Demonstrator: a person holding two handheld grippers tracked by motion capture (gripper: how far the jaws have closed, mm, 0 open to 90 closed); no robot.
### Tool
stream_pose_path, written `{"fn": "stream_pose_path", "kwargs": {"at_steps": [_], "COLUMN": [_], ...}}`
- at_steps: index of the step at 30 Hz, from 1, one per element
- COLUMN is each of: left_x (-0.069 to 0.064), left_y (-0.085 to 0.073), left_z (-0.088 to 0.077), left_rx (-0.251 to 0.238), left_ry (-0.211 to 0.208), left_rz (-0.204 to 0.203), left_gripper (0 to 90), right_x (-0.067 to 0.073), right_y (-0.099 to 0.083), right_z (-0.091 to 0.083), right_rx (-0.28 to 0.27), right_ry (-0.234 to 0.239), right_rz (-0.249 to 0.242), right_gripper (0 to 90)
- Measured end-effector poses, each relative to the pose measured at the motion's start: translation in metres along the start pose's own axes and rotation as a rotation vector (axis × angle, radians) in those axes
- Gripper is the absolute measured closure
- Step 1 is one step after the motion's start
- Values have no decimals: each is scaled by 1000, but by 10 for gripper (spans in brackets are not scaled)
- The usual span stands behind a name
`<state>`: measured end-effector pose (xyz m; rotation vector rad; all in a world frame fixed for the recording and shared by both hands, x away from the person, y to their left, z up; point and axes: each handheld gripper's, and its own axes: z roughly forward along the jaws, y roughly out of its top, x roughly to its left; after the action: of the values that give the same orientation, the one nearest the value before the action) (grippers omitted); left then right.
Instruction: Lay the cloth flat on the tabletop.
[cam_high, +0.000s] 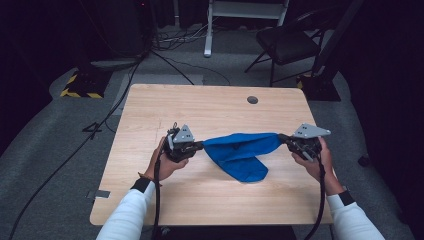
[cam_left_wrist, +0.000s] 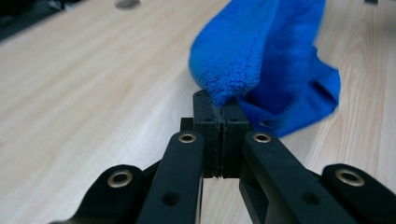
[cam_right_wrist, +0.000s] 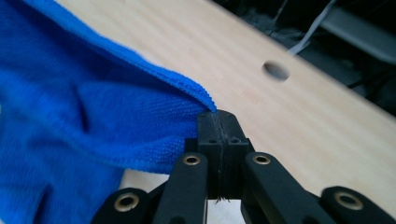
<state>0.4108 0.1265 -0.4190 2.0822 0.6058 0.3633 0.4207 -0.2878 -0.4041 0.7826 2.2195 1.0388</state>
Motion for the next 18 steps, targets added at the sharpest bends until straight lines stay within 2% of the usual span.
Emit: {"fn": "stream_pose_path", "kwargs": {"at_steps": [3, 4, 7, 8, 9, 11, 17, 18], "left_x": [2, 2, 2, 1, 1, 0, -3, -3], "left_y": [8, 16, 24, 34, 34, 49, 67, 69], "left_z": [-8, -16, -23, -30, -30, -42, -57, -59], "left_rx": [-24, -48, -68, -84, -84, -109, -121, -123], "left_ry": [9, 16, 22, 33, 33, 46, 61, 63], "left_rz": [1, 12, 22, 35, 35, 61, 97, 93], "left_gripper": [882, 882, 882, 882, 882, 882, 881, 880], "right_x": [-3, -6, -7, -9, -9, -10, -13, -14], "right_y": [10, 20, 28, 35, 38, 45, 58, 62], "right_z": [-7, -13, -19, -24, -27, -32, -44, -47], "right_rx": [-22, -47, -63, -86, -95, -112, -152, -160], "right_ry": [-21, -37, -52, -66, -73, -82, -99, -102], "right_rz": [-8, -15, -20, -19, -18, -22, -20, -14], "right_gripper": [896, 896, 896, 896, 896, 896, 895, 896]}}
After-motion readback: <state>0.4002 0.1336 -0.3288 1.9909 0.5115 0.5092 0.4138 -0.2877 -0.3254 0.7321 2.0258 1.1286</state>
